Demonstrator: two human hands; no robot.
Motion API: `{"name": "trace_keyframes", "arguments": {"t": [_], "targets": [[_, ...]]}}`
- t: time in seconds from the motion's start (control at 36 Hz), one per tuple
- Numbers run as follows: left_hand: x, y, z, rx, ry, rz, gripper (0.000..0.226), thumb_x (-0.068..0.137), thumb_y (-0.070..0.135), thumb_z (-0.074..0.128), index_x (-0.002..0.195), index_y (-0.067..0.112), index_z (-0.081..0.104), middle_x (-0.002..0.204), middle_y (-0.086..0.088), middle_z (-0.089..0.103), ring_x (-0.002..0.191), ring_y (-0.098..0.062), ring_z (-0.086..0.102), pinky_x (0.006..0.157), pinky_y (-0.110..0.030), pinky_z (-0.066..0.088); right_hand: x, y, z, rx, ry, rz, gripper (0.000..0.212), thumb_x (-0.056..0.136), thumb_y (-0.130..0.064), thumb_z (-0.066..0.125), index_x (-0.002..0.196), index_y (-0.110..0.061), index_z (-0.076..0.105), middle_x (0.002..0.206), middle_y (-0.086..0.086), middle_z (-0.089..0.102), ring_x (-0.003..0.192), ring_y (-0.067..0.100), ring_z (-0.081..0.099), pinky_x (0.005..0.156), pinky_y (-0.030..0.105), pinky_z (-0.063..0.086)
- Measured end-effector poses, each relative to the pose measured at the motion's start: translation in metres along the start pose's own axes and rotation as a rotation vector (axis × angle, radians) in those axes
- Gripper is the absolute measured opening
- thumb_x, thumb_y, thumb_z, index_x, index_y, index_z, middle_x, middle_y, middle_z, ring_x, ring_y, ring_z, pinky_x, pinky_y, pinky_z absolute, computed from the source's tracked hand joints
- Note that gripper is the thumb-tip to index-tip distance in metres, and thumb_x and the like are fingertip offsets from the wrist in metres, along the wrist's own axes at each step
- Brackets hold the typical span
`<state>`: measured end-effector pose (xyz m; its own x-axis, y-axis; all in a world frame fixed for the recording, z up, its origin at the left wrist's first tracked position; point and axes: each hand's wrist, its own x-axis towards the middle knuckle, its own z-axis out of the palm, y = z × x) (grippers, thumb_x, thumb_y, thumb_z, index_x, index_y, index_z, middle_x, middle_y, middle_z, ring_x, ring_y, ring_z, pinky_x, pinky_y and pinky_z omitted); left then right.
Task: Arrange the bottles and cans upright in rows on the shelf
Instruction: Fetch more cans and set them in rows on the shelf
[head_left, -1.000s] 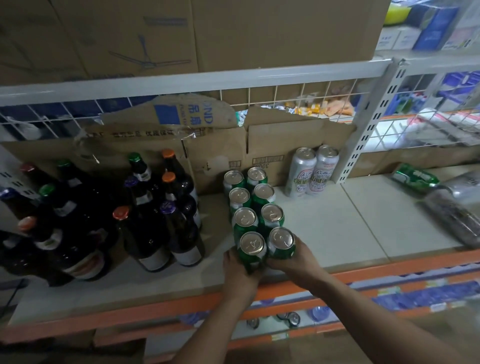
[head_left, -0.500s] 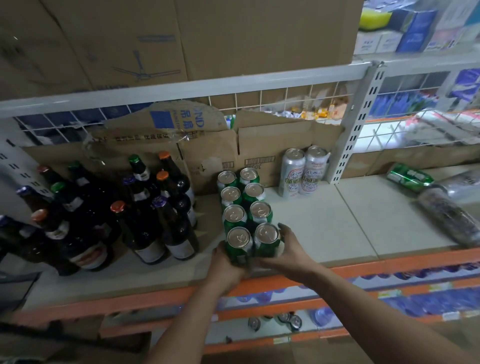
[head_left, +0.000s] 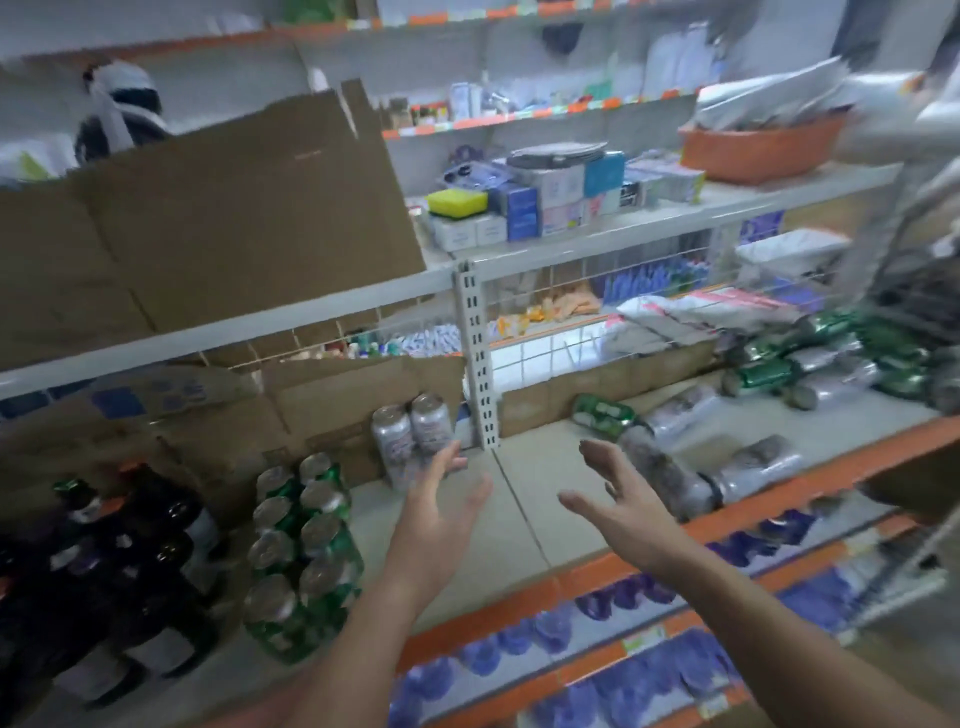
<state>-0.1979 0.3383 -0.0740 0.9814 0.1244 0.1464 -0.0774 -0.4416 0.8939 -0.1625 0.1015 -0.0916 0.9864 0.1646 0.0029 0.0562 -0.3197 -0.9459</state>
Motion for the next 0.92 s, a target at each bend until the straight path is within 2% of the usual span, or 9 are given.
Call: {"name": "trace_keyframes", "arguments": {"t": [0.08, 0.14, 0.22, 0.36, 0.47, 0.64, 0.75, 0.86, 0.92], "targets": [[0.010, 0.025, 0.056, 0.011, -0.079, 0.020, 0.078, 0.078, 0.078, 0.060, 0.146, 0.042, 0.043, 0.130, 0.015, 0.057, 0.126, -0.003, 0.051, 0.113, -0.034, 0.037, -0.018, 0.013, -0.069, -0.033, 0.096, 0.026, 0.075, 0.084, -0.039, 0.078, 0.147, -0.025, 0.040, 0.148, -0.007, 0.047, 0.137, 0.008, 0.043, 0.110, 0.027, 0.032], [0.015, 0.036, 0.089, 0.040, -0.129, 0.019, 0.074, 0.084, 0.063, 0.066, 0.148, 0.034, 0.044, 0.134, 0.010, 0.056, 0.129, -0.006, 0.050, 0.113, -0.030, 0.035, -0.028, 0.022, -0.108, -0.045, 0.160, 0.043, 0.083, 0.079, -0.043, 0.074, 0.151, -0.023, 0.038, 0.149, -0.006, 0.045, 0.135, 0.008, 0.042, 0.107, 0.027, 0.034], [0.024, 0.050, 0.129, 0.104, -0.172, 0.026, 0.062, 0.091, 0.040, 0.071, 0.147, 0.025, 0.047, 0.140, 0.006, 0.054, 0.133, -0.011, 0.047, 0.111, -0.026, 0.032, -0.037, 0.040, -0.151, -0.044, 0.229, 0.066, 0.074, 0.091, -0.033, 0.075, 0.153, -0.022, 0.036, 0.156, -0.005, 0.040, 0.141, 0.010, 0.039, 0.111, 0.033, 0.035], [0.045, 0.071, 0.174, 0.084, -0.234, 0.007, 0.077, 0.093, 0.033, 0.071, 0.156, 0.030, 0.028, 0.129, 0.016, 0.058, 0.119, -0.006, 0.053, 0.097, -0.026, 0.035, -0.039, 0.062, -0.190, -0.045, 0.276, 0.100, 0.072, 0.094, -0.036, 0.071, 0.154, -0.025, 0.033, 0.154, -0.008, 0.038, 0.138, 0.009, 0.038, 0.109, 0.030, 0.033], [0.070, 0.083, 0.205, 0.058, -0.286, -0.001, 0.070, 0.092, 0.033, 0.072, 0.152, 0.033, 0.035, 0.131, 0.018, 0.057, 0.118, -0.004, 0.051, 0.095, -0.025, 0.035, -0.021, 0.074, -0.212, -0.046, 0.318, 0.120, 0.075, 0.094, -0.035, 0.072, 0.155, -0.022, 0.032, 0.158, -0.003, 0.036, 0.142, 0.011, 0.037, 0.110, 0.030, 0.033], [0.124, 0.080, 0.255, 0.025, -0.375, 0.005, 0.068, 0.089, 0.042, 0.074, 0.147, 0.041, 0.037, 0.124, 0.029, 0.054, 0.113, 0.002, 0.054, 0.093, -0.029, 0.043, 0.017, 0.084, -0.243, -0.074, 0.350, 0.181, 0.093, 0.074, -0.061, 0.072, 0.153, -0.033, 0.032, 0.160, -0.008, 0.035, 0.146, 0.009, 0.033, 0.116, 0.037, 0.033], [0.163, 0.079, 0.288, 0.019, -0.450, 0.014, 0.068, 0.088, 0.042, 0.075, 0.146, 0.042, 0.038, 0.128, 0.025, 0.055, 0.121, -0.006, 0.054, 0.094, -0.028, 0.041, 0.046, 0.090, -0.270, -0.107, 0.371, 0.217, 0.078, 0.085, -0.042, 0.077, 0.149, -0.035, 0.033, 0.160, -0.007, 0.036, 0.146, 0.008, 0.032, 0.118, 0.039, 0.031], [0.196, 0.080, 0.317, 0.062, -0.517, 0.031, 0.072, 0.087, 0.044, 0.074, 0.149, 0.037, 0.038, 0.138, 0.017, 0.054, 0.130, -0.008, 0.051, 0.107, -0.034, 0.042, 0.070, 0.097, -0.289, -0.183, 0.377, 0.254, 0.078, 0.083, -0.038, 0.081, 0.146, -0.037, 0.034, 0.157, -0.007, 0.039, 0.143, 0.009, 0.035, 0.115, 0.036, 0.032], [0.209, 0.077, 0.330, 0.098, -0.547, 0.025, 0.075, 0.088, 0.041, 0.074, 0.153, 0.030, 0.036, 0.145, 0.011, 0.051, 0.130, -0.008, 0.049, 0.108, -0.031, 0.040, 0.078, 0.107, -0.293, -0.238, 0.337, 0.309, 0.080, 0.084, -0.034, 0.080, 0.149, -0.033, 0.034, 0.156, -0.006, 0.038, 0.141, 0.014, 0.041, 0.108, 0.033, 0.039]]}}
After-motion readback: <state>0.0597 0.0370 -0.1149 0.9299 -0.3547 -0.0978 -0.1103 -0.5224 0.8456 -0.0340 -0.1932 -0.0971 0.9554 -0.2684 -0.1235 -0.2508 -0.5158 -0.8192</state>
